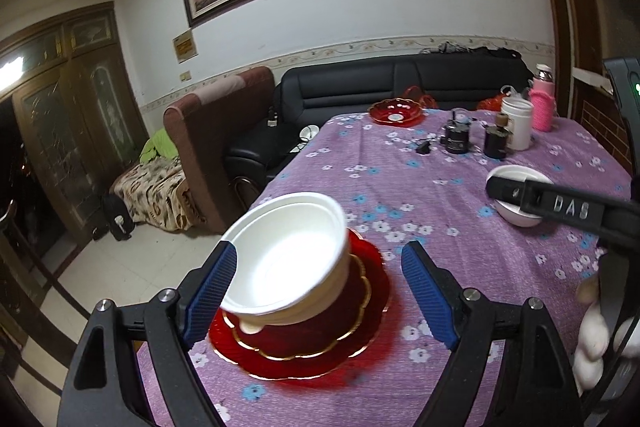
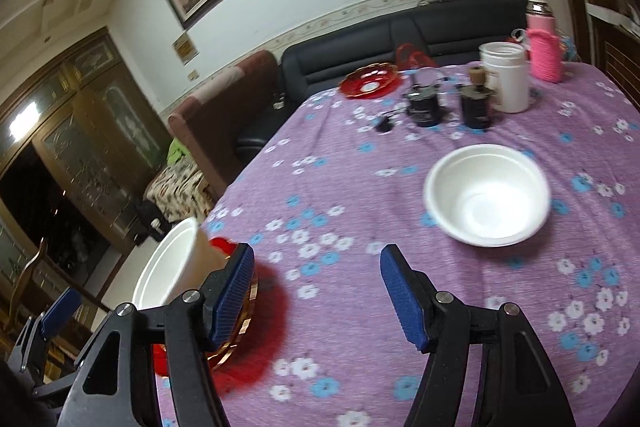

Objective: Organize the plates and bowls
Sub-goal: 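Withdraw the right tool and move it to the small white bowl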

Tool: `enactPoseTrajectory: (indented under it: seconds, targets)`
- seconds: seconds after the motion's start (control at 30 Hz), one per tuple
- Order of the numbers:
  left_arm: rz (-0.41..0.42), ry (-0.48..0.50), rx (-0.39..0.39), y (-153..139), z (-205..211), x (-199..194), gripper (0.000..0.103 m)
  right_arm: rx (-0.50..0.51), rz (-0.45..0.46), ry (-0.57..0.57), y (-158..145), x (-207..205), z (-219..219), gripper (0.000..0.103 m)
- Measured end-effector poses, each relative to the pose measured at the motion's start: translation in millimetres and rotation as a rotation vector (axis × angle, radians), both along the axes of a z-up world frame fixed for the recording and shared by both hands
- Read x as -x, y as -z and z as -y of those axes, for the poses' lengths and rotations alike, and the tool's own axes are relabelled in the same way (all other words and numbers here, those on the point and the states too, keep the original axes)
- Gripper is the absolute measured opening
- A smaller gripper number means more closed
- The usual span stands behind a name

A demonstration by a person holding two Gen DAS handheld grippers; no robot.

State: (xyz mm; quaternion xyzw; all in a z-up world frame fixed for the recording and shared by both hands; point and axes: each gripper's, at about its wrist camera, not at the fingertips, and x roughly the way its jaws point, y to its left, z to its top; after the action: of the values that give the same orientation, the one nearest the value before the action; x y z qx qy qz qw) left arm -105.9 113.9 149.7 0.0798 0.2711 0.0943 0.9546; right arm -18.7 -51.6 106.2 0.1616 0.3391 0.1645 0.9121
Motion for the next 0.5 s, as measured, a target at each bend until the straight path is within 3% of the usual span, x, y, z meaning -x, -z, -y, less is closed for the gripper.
enactPoseTrajectory:
  seconds: [0.13, 0.23, 0.33, 0.43, 0.5]
  targets:
    - [-0.022, 0.025, -0.013, 4, 13, -6, 0.084, 0.002, 0.003, 0.078, 3, -7, 36, 0.070]
    - [-0.032, 0.030, -0.019, 7, 18, -10, 0.084, 0.065, 0.003, 0.240, 14, -18, 76, 0.070]
    - [-0.040, 0.030, -0.015, 10, 23, -16, 0.084, 0.129, -0.062, 0.386, 35, -34, 114, 0.070]
    - [-0.063, 0.046, -0.018, 17, 33, -23, 0.084, 0.124, -0.112, 0.413, 54, -47, 131, 0.070]
    - [-0.073, 0.059, -0.028, 20, 39, -25, 0.084, 0.093, -0.125, 0.372, 62, -54, 130, 0.070]
